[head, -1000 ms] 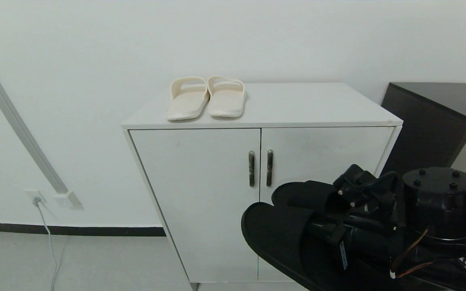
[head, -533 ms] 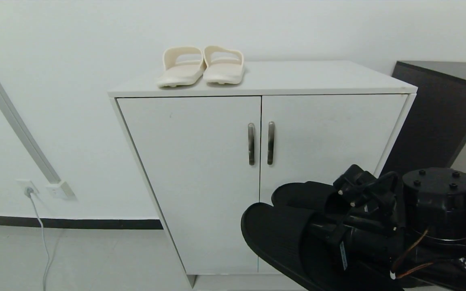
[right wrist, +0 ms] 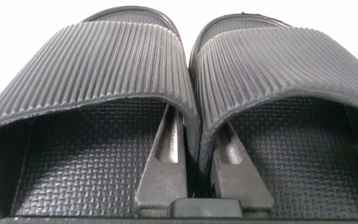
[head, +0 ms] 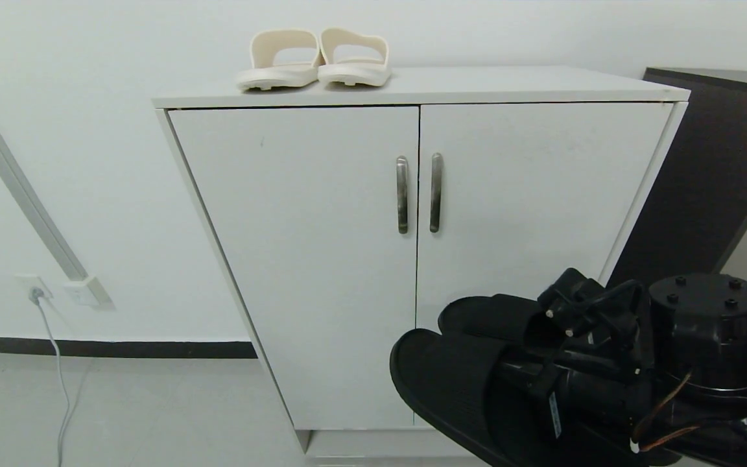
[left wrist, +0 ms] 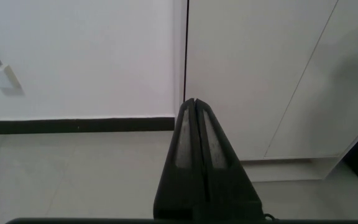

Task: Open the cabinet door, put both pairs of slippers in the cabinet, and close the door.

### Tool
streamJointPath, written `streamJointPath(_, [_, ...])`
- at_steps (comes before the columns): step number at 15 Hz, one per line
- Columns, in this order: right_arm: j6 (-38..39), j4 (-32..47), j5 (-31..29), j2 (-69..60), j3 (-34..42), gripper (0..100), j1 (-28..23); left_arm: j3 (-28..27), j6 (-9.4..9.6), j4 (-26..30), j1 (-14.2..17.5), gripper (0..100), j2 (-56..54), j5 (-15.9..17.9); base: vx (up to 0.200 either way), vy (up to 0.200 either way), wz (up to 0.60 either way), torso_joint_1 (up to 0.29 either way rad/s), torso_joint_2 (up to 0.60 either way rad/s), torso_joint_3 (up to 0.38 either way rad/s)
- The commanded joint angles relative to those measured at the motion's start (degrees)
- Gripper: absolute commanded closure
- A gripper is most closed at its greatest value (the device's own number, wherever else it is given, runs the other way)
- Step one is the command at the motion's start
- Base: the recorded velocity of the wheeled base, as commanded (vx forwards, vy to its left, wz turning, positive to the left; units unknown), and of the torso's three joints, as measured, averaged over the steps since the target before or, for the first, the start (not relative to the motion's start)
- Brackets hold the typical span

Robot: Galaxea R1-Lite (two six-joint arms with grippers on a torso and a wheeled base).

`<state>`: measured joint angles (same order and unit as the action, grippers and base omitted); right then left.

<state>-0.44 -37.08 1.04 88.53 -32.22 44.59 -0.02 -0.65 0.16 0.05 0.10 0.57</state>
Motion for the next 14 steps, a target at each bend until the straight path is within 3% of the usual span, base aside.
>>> streamJointPath(1, [-0.1, -0.6, 0.1, -0.1, 0.4, 100, 0.0, -0.1, -0.14, 0.0, 0.0, 100, 0.0, 0.0, 0.000, 0.000, 0.00, 0.000, 0.00, 0.000])
streamJointPath(3, [-0.2, -2.0, 0.1, 0.3, 0.9, 100, 0.0, -0.8, 0.12, -0.2, 0.0, 100, 1.0, 0.0, 0.000, 0.000, 0.00, 0.000, 0.00, 0.000])
streamJointPath(4, [-0.2, -2.4, 0.2, 0.3, 1.2, 100, 0.0, -5.3, -0.67, -0.6, 0.0, 100, 3.3, -0.5, 0.000, 0.000, 0.00, 0.000, 0.00, 0.000])
streamJointPath(5, [-0.2, -2.7, 0.2, 0.3, 1.2, 100, 0.1, -11.5, -2.96, -0.2, 0.0, 100, 6.7, -0.5, 0.000, 0.000, 0.00, 0.000, 0.00, 0.000])
streamJointPath(7, [-0.3, -3.5, 0.2, 0.3, 1.3, 100, 0.1, -14.7, -2.34, 0.5, 0.0, 100, 14.2, 0.7, 0.000, 0.000, 0.00, 0.000, 0.00, 0.000])
streamJointPath(8, [-0.2, -3.7, 0.2, 0.3, 1.4, 100, 0.1, -14.9, -2.25, -0.2, 0.0, 100, 18.8, 2.9, 0.000, 0.000, 0.00, 0.000, 0.00, 0.000])
streamJointPath(11, [-1.2, -4.0, 0.2, 0.2, 2.2, 100, 0.3, -15.0, -2.17, -4.9, -0.5, 100, 28.0, 14.5, 0.000, 0.000, 0.00, 0.000, 0.00, 0.000])
streamJointPath(14, [-1.5, -4.8, 0.2, 0.2, 2.2, 100, 0.1, -16.6, -2.17, -14.4, -0.6, 100, 37.3, 21.1, 0.000, 0.000, 0.00, 0.000, 0.00, 0.000])
